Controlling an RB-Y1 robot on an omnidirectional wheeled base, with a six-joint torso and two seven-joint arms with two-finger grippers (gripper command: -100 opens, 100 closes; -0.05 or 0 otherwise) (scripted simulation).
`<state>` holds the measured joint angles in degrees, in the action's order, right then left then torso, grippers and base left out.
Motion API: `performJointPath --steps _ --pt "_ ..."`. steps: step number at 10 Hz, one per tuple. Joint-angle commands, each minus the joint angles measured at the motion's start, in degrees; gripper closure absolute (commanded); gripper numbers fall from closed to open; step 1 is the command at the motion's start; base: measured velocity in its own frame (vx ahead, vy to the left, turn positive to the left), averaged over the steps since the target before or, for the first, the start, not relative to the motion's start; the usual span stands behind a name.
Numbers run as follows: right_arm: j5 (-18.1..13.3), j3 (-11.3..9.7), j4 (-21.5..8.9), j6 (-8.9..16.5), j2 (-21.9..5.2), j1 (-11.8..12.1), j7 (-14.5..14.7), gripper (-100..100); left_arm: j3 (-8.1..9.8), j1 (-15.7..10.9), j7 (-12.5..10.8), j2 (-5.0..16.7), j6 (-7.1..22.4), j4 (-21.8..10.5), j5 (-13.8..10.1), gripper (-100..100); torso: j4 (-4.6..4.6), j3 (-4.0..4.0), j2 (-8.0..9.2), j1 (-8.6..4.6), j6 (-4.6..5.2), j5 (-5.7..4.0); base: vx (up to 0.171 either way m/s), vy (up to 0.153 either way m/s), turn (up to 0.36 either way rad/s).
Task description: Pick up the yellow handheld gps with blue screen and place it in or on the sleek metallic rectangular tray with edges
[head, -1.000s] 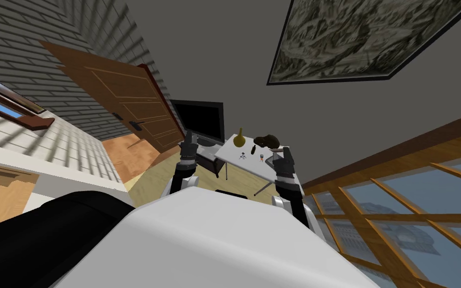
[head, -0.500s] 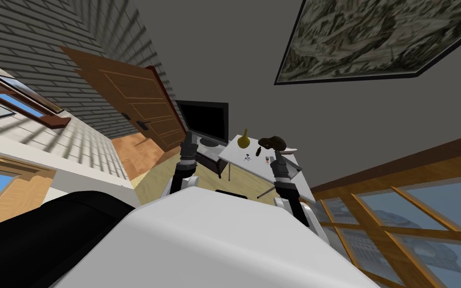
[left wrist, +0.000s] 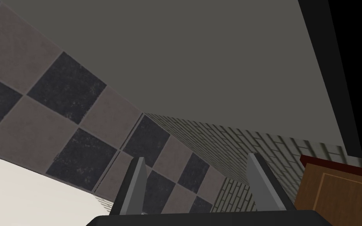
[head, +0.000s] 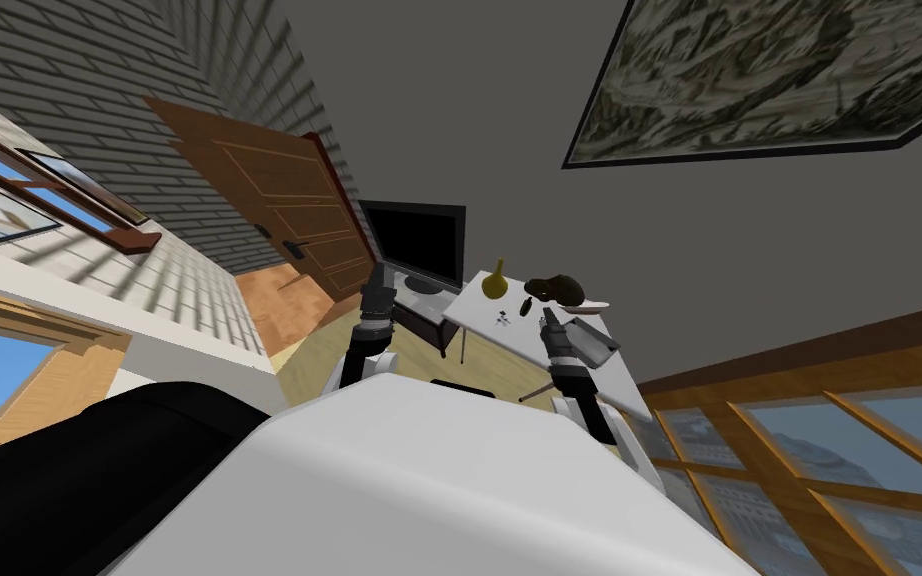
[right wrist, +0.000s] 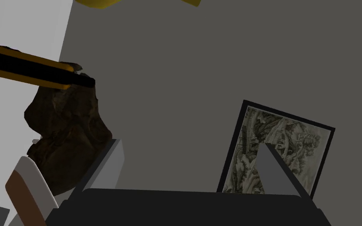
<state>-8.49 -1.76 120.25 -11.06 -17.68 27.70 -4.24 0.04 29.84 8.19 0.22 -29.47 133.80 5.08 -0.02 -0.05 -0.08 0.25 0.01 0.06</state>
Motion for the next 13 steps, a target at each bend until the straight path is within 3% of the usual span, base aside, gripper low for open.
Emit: performJointPath --steps 1,6,7,12,13 --pt "-0.27 0.08 -1.78 1.27 -1.46 -0.66 0.62 -100 0.00 0.00 0.00 0.00 0.00 0.00 0.00 0 0.00 0.00 0.00 0.00 0.00 0.00 0.011 0.062 0.059" --pt "-1.41 0.42 -8.81 6.85 -8.37 -2.37 3.35 -100 0.00 0.00 0.00 0.00 0.00 0.00 0.00 0 -0.01 -0.05 -0.09 0.15 -0.01 0.04 0.041 0.094 0.090" --pt "-1.41 0.42 -8.97 6.85 -8.37 -2.37 3.35 -100 0.00 0.00 0.00 0.00 0.00 0.00 0.00 0 -0.02 -0.05 -0.09 0.11 0.00 0.03 0.026 0.061 0.022" --pt "-2.58 0.80 -16.87 12.79 -16.78 -4.32 6.25 -100 0.00 0.00 0.00 0.00 0.00 0.00 0.00 0 -0.01 -0.03 -0.06 0.11 0.00 0.03 0.035 0.086 0.088" --pt "-2.58 0.80 -17.14 12.79 -16.78 -4.32 6.25 -100 0.00 0.00 0.00 0.00 0.00 0.00 0.00 0 -0.01 -0.04 -0.08 0.08 0.00 0.03 0.038 0.056 0.023"
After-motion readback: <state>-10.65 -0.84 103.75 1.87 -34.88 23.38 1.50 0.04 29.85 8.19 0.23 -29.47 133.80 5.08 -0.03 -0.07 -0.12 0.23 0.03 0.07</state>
